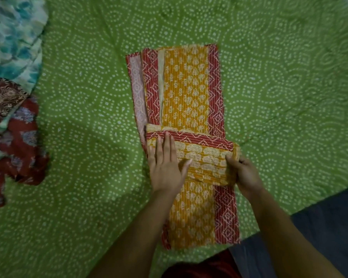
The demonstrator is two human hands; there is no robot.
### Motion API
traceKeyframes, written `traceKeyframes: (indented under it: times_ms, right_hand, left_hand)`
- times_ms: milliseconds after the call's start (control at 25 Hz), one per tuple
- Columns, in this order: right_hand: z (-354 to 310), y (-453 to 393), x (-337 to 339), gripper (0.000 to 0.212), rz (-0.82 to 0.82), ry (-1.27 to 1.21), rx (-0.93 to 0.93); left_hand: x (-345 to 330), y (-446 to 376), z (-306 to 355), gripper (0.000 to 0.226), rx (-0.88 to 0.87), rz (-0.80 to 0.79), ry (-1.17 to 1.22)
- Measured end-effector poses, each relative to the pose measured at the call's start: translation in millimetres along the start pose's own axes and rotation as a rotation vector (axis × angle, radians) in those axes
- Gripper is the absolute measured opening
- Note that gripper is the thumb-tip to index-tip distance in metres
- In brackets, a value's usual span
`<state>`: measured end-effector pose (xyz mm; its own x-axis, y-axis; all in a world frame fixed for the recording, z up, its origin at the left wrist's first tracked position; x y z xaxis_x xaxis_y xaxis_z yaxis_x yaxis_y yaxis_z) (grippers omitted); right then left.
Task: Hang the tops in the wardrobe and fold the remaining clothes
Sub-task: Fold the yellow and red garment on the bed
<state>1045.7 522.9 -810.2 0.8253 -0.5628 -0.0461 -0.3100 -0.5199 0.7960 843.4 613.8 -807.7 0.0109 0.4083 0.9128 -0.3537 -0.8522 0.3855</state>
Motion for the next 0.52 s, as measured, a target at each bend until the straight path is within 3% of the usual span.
traceKeyframes:
  times_ms: [80, 200, 360, 440, 520]
  right_hand:
    - [12.8, 2.2, 6.6, 0.044, 0.097, 0.05, 0.009]
    - [18.6, 3.5, 3.7, 0.024, 0.15, 0.179, 0.006]
    - [14.9, -3.7, -3.3, 0.03, 0.136, 0.387, -0.035]
    - [13.9, -3.6, -3.8, 0.027, 0.178, 0.346, -0.049]
    - [7.8, -0.5, -12.8, 0.022, 0.159, 0.138, -0.057]
  left_hand:
    - [-11.5, 7.6, -7.3, 0.091, 0.013, -0.052, -0.035]
    - [-30.9, 9.9, -25.1, 0.095, -0.015, -0.119, -0.05]
    - [-36.2, 8.1, -26.9, 0.095, -0.03, -0.124, -0.069]
    - [-35.7, 14.0, -26.9, 0.091, -0.016, -0.074, -0.071]
    - [-35.5, 19.2, -33.4, 0.08, -0.077, -0.037, -0.064]
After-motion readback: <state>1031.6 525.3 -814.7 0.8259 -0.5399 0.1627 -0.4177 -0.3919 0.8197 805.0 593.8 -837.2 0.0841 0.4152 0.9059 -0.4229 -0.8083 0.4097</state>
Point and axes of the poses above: each hand's wrist, its own y-axis away from the middle knuckle, its own x-axis out of the back of the hand, z = x × y, the point moved 1 cm from there along -y, towards the middle knuckle, and after that the axes turned 5 degrees about y, right-handed, at the moved point
